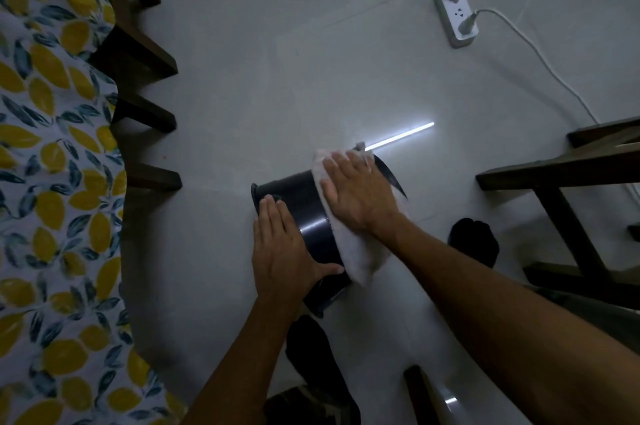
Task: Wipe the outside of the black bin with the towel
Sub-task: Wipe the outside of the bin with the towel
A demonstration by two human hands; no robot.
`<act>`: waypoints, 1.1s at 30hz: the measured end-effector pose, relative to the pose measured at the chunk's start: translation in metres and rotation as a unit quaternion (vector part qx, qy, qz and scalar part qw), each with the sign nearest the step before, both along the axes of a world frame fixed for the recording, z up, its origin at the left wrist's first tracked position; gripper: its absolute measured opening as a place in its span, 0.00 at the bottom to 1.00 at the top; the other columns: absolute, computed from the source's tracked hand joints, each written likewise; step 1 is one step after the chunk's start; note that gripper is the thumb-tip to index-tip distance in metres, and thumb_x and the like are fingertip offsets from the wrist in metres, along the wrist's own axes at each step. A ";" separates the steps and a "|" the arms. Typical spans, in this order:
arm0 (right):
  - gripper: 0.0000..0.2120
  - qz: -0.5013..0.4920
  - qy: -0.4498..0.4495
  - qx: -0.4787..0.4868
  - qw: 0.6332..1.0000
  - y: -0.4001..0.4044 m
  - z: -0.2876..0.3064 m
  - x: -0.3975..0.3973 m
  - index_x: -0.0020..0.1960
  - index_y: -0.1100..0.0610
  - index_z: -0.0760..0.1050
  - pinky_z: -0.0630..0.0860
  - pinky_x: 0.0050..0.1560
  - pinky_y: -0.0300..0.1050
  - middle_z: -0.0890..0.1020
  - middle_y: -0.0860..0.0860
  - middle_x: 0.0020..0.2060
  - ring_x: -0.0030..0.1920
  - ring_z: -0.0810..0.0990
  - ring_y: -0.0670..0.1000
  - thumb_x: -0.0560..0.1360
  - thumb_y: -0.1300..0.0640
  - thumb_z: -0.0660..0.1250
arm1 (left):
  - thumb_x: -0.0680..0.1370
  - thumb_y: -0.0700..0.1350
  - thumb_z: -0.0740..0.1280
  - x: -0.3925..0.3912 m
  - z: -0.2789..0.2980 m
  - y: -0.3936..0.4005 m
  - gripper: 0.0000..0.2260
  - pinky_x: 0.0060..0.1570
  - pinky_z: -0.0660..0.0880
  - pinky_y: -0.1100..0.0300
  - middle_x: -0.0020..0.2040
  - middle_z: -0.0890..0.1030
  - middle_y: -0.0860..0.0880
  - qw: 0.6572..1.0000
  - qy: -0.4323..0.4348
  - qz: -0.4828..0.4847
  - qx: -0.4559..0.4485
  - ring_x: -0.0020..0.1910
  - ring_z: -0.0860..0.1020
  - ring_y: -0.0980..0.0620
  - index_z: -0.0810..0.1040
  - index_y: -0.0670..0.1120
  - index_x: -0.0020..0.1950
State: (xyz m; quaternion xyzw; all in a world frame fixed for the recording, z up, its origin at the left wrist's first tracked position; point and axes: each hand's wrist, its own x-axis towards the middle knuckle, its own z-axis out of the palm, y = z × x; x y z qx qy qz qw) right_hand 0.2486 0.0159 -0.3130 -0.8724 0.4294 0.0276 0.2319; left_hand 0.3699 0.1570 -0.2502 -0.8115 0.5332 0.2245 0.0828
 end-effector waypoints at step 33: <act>0.30 0.042 0.007 -0.025 0.999 0.087 0.005 -0.043 0.84 0.58 0.49 0.56 0.79 0.68 0.54 0.60 0.83 0.82 0.50 0.65 0.86 0.51 0.55 | 0.55 0.78 0.72 -0.045 -0.003 0.034 0.70 0.77 0.52 0.39 0.81 0.49 0.34 0.999 -0.022 0.018 -0.016 0.80 0.50 0.36 0.51 0.33 0.80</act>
